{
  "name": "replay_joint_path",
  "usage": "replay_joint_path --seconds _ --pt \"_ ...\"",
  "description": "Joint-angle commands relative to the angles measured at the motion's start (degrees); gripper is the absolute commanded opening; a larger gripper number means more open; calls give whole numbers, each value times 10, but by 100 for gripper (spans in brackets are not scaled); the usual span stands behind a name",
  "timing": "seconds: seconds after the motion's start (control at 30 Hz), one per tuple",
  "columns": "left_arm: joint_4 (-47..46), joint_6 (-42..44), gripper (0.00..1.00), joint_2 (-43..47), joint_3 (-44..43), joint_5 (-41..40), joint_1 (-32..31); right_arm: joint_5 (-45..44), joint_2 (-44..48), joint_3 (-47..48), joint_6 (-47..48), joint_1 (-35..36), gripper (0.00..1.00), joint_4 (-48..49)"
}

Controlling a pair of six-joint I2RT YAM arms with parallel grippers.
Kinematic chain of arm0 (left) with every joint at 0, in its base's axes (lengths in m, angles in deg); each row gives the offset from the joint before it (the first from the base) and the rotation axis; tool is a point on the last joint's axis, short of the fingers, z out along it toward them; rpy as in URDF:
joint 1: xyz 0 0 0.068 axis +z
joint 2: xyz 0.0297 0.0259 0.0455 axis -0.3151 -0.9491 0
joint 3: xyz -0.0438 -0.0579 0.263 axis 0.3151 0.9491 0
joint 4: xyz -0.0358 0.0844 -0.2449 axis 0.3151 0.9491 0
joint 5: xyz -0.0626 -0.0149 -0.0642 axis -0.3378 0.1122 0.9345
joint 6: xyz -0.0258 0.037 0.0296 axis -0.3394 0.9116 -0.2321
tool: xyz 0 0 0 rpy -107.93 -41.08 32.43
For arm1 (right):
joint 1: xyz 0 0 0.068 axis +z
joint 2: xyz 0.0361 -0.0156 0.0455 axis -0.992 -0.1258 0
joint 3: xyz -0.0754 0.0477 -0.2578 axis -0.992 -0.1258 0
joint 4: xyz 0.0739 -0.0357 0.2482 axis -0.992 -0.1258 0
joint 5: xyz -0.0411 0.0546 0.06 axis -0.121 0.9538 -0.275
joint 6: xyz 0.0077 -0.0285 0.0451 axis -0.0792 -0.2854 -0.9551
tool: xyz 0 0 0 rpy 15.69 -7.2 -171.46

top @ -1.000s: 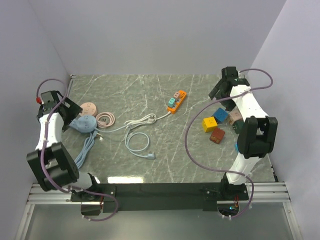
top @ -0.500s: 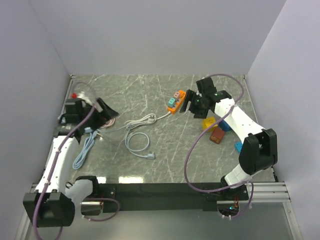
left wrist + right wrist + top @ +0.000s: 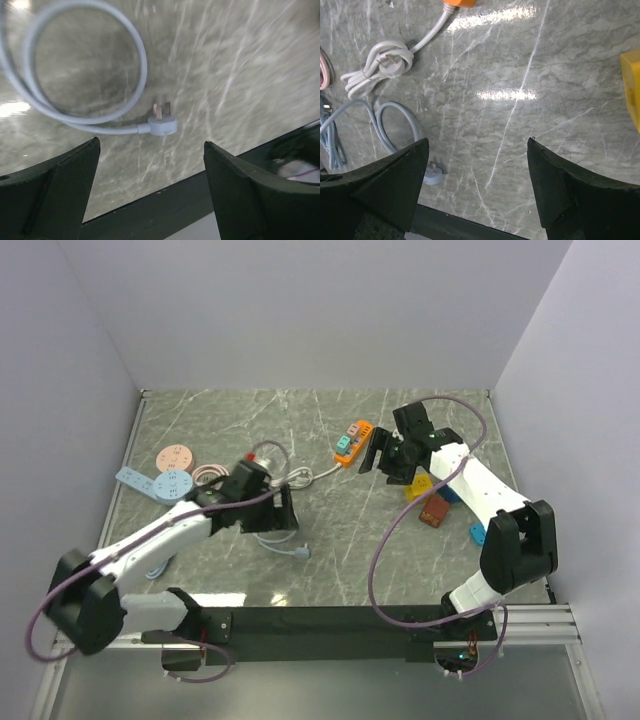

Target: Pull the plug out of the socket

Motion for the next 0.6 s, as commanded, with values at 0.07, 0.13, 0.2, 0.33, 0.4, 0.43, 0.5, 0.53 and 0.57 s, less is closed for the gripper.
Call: replay_joint_path --seconds 0.07,0.13,0.2,0.33,0.4,0.43,0.5,0.53,0.57 --pt "-14 6 90 -105 -38 -98 -90 5 32 -8 -1 3 86 18" --pt "-30 15 89 -139 -51 -101 -96 2 35 -13 0 2 86 19" --pt "-38 27 88 -159 -61 -122 -100 -2 42 -18 1 2 86 18" --pt "-39 48 85 -198 -94 -169 -123 -4 52 -35 1 2 85 22" --pt "-45 69 85 -207 -100 -170 -131 -4 54 -40 0 2 85 25" --pt "-48 76 84 -221 -104 -163 -135 -3 55 -44 -1 2 85 26" --pt "-49 99 77 -246 -110 -138 -140 -2 53 -45 -3 1 85 28" --pt "-48 105 75 -252 -110 -133 -142 -1 51 -43 -2 2 85 28" --pt "-46 113 73 -257 -110 -132 -145 0 50 -42 -2 2 85 27"
